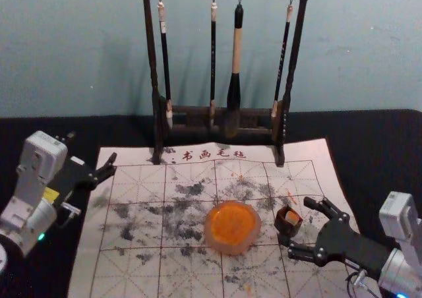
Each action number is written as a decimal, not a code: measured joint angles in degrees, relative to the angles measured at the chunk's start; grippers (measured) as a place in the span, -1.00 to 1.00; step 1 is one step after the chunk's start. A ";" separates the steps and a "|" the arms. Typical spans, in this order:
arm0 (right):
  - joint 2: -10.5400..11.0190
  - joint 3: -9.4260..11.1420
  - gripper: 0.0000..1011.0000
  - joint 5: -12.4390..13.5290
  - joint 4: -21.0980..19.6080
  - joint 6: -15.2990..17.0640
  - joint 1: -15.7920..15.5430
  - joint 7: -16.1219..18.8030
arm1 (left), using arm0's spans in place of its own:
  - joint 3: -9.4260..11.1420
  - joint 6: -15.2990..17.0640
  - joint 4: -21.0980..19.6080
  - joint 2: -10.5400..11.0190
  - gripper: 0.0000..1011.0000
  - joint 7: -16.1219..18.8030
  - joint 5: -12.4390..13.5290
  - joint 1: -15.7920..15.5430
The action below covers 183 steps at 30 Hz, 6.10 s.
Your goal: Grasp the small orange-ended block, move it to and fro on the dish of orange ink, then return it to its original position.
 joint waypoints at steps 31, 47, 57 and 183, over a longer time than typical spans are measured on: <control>-2.34 1.31 0.98 -1.20 1.86 1.16 0.75 1.00 | 0.00 0.00 0.00 0.00 0.98 0.00 0.00 0.00; -2.28 1.23 0.41 -1.15 1.84 1.10 0.76 0.97 | 0.00 0.00 0.00 0.00 0.98 0.00 0.00 0.00; -2.28 1.23 -0.24 -1.15 1.84 1.09 0.75 0.93 | 0.00 0.00 0.00 0.00 0.98 0.00 0.00 0.00; -6.64 -12.58 -0.82 -2.45 3.11 21.40 18.53 3.36 | 0.00 0.00 0.00 0.00 0.98 0.00 0.00 0.00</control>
